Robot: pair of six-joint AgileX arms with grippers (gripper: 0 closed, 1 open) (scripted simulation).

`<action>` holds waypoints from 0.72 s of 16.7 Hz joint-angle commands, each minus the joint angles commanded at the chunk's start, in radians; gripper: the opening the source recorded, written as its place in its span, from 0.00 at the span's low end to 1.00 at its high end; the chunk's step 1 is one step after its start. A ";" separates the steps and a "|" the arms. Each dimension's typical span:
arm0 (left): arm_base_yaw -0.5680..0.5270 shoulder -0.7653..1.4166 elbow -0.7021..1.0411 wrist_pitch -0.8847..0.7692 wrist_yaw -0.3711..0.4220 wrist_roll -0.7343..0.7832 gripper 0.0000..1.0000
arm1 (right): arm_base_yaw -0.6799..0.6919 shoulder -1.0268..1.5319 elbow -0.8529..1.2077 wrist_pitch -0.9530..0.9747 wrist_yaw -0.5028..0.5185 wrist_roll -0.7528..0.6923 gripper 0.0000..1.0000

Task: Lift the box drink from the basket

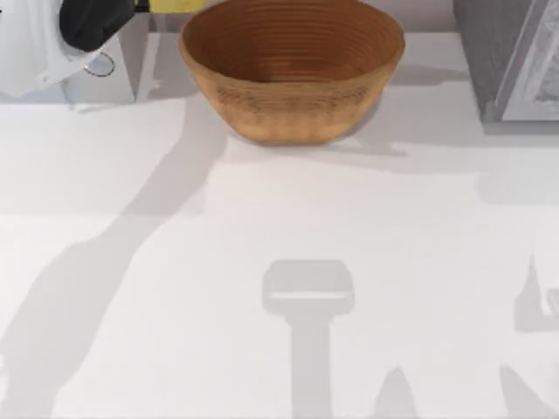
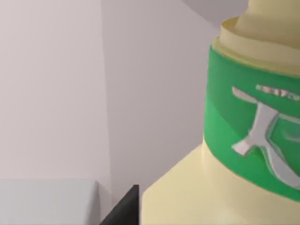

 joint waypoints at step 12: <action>0.353 -1.283 -1.037 -0.190 0.321 -0.008 0.00 | 0.000 0.000 0.000 0.000 0.000 0.000 1.00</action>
